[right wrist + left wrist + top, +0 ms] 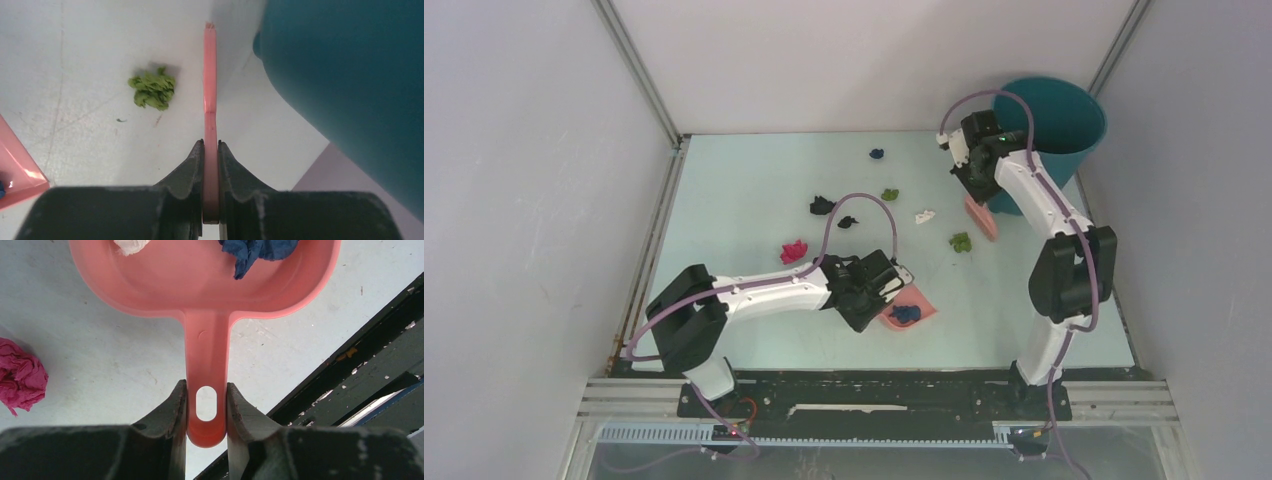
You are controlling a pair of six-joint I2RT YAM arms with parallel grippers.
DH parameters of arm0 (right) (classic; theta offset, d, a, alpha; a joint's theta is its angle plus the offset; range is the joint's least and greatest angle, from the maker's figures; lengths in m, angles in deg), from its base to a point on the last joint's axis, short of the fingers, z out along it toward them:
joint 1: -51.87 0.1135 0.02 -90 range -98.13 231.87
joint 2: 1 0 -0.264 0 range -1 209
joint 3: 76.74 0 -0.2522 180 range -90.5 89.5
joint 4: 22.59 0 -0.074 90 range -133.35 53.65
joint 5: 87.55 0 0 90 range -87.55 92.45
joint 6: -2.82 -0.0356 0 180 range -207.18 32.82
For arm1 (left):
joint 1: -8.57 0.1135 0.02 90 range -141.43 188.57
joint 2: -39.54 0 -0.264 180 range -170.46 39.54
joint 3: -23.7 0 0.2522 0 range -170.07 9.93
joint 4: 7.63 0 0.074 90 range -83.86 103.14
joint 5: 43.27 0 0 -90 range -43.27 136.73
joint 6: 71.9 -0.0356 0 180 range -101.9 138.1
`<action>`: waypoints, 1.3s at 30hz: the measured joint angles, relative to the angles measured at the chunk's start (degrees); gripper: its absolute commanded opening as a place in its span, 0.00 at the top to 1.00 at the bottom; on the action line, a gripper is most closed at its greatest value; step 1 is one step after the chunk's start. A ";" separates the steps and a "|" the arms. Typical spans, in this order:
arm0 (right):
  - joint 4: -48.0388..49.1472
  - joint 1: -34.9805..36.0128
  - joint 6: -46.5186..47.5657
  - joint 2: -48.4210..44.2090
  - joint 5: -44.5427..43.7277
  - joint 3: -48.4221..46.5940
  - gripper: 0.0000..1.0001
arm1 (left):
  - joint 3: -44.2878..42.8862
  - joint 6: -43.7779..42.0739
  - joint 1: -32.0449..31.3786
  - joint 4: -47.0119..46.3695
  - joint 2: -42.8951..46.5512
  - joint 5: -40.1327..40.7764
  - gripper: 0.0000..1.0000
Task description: Sweep away the paper scraps from the table
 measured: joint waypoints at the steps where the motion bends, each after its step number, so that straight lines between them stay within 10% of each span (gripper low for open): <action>1: 0.22 0.24 -0.09 0.85 0.39 -0.66 1.00 | 0.00 0.00 0.02 0.02 -0.02 0.00 1.00; 25: -10.88 11.74 -6.38 -5.86 34.69 5.66 1.00 | -1.40 -0.09 1.38 0.44 -3.06 -0.87 1.00; 39: -14.36 8.57 -4.13 -1.88 21.97 -10.58 1.00 | -1.40 0.02 1.38 -0.04 -3.04 -0.83 1.00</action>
